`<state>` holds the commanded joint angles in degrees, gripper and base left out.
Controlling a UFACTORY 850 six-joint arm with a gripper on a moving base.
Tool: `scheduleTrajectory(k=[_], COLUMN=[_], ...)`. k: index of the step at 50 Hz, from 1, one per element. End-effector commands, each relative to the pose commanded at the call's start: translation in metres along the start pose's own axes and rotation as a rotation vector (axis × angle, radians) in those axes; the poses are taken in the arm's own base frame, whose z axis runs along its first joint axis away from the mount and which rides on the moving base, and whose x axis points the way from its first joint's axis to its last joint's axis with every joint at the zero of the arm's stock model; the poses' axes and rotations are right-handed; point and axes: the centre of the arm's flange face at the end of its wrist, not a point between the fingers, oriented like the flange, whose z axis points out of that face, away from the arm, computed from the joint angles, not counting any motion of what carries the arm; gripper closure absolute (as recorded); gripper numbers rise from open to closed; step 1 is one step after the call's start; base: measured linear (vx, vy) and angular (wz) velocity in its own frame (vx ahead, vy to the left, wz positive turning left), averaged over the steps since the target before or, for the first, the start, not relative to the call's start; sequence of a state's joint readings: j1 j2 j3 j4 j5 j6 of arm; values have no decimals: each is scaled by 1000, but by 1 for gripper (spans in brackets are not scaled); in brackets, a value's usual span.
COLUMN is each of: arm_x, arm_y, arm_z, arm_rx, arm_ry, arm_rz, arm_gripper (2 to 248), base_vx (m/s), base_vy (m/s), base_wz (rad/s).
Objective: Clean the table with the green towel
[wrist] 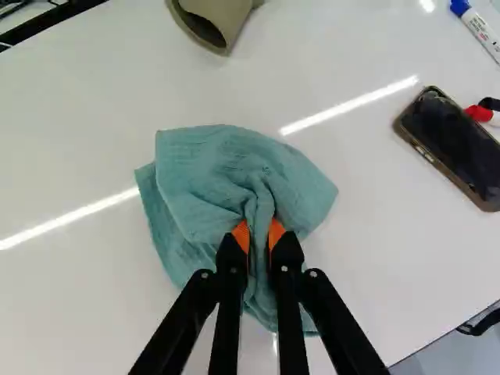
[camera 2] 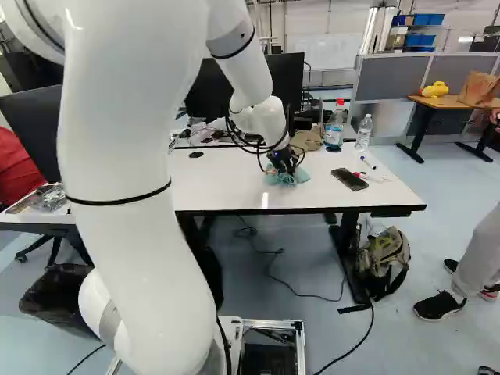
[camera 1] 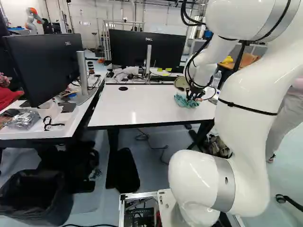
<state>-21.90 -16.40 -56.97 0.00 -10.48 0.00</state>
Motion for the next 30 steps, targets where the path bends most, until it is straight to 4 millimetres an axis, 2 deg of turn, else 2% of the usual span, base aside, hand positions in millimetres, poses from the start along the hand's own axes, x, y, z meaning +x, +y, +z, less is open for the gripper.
scheduleTrajectory(k=[19,30], arm_x=[27,33], arm_y=[-16,-33], arm_z=[17,21], arm_rx=[14,29], arm_ry=[17,22], arm_rz=[-24,-49], arm_gripper=[204,204], base_vx=[0,0], base_vy=[0,0], base_wz=[0,0])
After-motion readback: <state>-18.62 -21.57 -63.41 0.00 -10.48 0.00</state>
